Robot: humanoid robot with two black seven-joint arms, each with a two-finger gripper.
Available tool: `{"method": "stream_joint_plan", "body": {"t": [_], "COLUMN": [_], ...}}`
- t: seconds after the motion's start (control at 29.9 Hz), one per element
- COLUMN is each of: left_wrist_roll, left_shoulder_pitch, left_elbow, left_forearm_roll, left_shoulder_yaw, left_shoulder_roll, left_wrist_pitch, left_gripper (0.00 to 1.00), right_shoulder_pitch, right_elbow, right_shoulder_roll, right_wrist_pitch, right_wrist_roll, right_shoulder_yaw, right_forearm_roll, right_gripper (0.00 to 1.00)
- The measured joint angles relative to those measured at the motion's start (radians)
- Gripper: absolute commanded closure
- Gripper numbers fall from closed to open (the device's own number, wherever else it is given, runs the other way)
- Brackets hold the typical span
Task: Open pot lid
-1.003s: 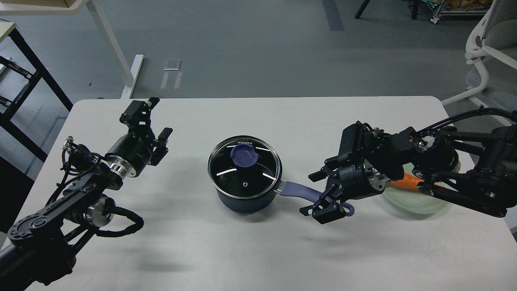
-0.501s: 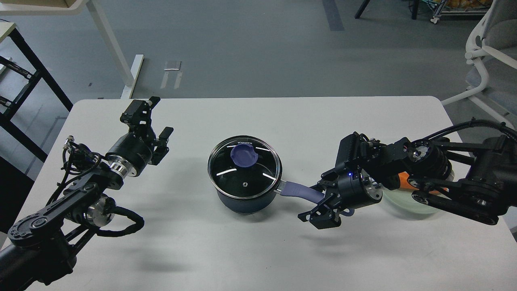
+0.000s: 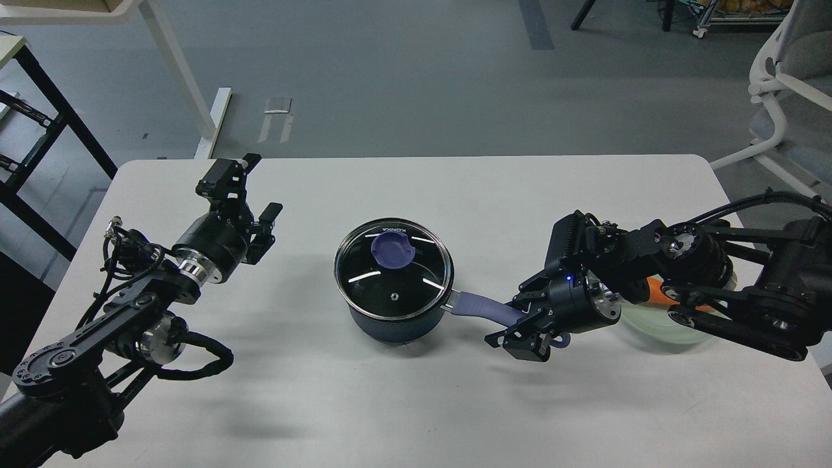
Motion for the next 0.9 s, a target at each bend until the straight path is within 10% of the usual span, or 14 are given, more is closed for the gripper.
{"method": "stream_joint_plan", "body": {"t": [0.47,0.9], "left_wrist_roll": [0.002,0.007], "left_shoulder_pitch": [0.000,-0.010], "left_elbow": [-0.008,-0.023], "left_forearm_roll": [0.000,0.019], "left_shoulder_yaw": [0.000,0.012], "left_shoulder_roll": [0.001,0.021], "left_wrist_pitch": [-0.001,-0.004], "left_gripper": [0.01,0.01], "right_shoulder_pitch": [0.006,0.011], "right_elbow": [-0.005,-0.005], "right_shoulder_roll": [-0.002,-0.013], "right_wrist_pitch": [0.002,0.005], "right_wrist_roll": [0.000,0.000], "right_shoulder_yaw": [0.000,-0.004], "right_forearm_roll": [-0.005,-0.005], "right_gripper": [0.80,0.82]}}
